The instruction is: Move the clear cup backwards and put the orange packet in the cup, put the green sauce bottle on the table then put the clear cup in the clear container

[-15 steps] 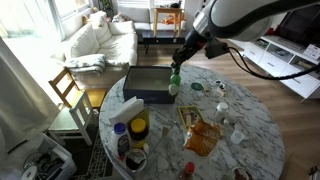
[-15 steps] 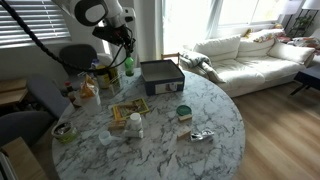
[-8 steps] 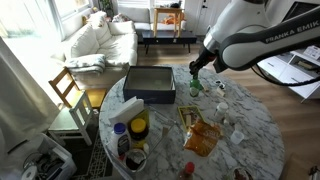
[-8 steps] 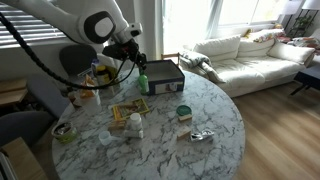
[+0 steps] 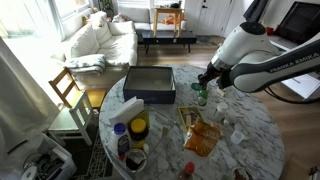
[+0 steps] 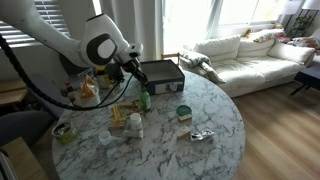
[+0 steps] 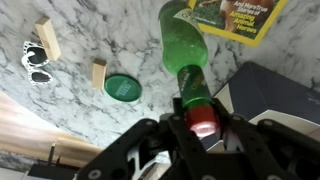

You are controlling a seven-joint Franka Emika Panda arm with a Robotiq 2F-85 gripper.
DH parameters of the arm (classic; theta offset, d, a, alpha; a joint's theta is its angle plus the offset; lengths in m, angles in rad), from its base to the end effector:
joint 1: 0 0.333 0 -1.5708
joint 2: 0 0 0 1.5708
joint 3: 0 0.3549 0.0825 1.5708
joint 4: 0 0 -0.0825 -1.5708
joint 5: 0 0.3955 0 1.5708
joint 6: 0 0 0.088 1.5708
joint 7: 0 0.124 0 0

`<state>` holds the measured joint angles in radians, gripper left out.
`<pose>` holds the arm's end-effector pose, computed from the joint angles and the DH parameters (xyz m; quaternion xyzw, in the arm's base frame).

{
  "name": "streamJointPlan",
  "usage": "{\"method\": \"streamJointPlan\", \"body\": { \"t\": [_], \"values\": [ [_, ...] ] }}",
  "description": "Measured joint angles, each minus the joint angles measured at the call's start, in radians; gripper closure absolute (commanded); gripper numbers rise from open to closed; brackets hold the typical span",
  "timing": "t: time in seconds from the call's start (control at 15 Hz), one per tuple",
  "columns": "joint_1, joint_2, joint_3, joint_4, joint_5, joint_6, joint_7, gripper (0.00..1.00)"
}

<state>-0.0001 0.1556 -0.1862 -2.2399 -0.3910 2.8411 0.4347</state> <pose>0.5891 -0.0905 0.3611 0.9617 -0.1277 0.2278 0.0832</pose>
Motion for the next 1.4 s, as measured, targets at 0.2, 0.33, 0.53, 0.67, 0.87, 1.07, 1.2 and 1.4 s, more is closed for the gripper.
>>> {"method": "streamJointPlan", "body": {
  "t": [0.2,0.33,0.53,0.67,0.87,1.07,1.2,1.4],
  "values": [
    [0.002,0.004,-0.049,-0.024,-0.1,0.047,0.135,0.92],
    [0.003,0.006,-0.059,-0.04,-0.112,0.048,0.194,0.92],
    [0.01,0.01,-0.06,-0.068,-0.114,0.055,0.263,0.44],
    [0.014,0.015,-0.061,-0.079,-0.12,0.062,0.302,0.36],
    [0.015,0.011,-0.061,-0.077,-0.128,0.075,0.333,0.14],
    [0.017,-0.011,-0.06,-0.067,-0.143,0.074,0.331,0.0],
    [0.024,-0.036,-0.052,-0.059,-0.15,0.053,0.312,0.0],
    [0.037,-0.095,-0.002,-0.056,-0.085,-0.034,0.236,0.0]
  ]
}}
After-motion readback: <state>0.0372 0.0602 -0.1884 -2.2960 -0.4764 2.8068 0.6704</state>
